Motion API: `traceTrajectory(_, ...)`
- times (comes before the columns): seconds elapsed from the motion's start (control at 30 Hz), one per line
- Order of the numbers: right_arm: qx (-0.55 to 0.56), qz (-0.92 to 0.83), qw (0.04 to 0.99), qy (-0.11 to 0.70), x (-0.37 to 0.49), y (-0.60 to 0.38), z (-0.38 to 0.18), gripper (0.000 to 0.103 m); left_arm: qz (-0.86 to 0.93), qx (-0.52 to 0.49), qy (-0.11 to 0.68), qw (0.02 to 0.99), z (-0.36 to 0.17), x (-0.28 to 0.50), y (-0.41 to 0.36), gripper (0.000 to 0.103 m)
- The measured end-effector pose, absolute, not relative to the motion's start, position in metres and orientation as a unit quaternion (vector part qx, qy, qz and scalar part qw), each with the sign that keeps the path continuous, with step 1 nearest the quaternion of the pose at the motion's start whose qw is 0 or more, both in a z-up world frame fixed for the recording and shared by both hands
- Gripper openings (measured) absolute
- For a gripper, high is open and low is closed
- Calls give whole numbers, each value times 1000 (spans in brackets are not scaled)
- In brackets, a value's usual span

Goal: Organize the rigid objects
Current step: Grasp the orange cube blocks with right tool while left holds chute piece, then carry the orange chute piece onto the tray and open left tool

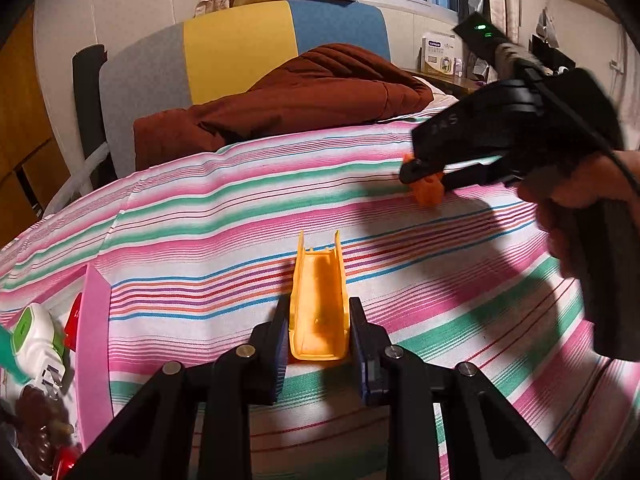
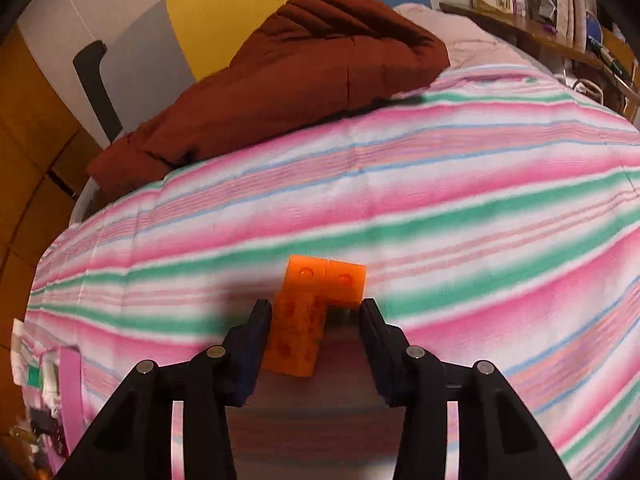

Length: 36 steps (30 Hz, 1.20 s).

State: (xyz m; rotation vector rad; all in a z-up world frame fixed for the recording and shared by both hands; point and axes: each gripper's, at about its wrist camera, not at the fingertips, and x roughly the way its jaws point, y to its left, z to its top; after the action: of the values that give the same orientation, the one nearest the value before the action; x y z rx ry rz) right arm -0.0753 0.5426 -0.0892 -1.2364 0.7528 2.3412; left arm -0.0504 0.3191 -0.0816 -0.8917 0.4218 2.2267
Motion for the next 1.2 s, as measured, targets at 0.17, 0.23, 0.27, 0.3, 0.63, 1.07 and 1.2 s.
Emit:
traceTrajectory(0.17,-469,809,185,304,-44,534,-86,45,857,-345,158,348,-82,-51,318,27)
traceTrajectory(0.23,-477,803,183,308,-26,526,-85,45,857,-345,158,348,-82,-52,318,27)
traceTrajectory(0.27,-479,802,182,308,-17,523,-84,45,857,-345,157,348,-82,-52,318,27)
traceTrajectory(0.3,-480,803,182,303,-6,516,-83,45,857,-346,156,349,-82,-52,318,27)
traceTrajectory(0.63,-480,803,177,304,23,511,-88,45,859,-351,133,348,-70,-45,302,27)
traceTrajectory(1.07,-480,804,177,304,22,510,-86,45,862,-324,88,381,-28,11,247,27)
traceTrajectory(1.2,-479,804,177,304,22,510,-86,45,865,-317,92,379,-22,28,222,27)
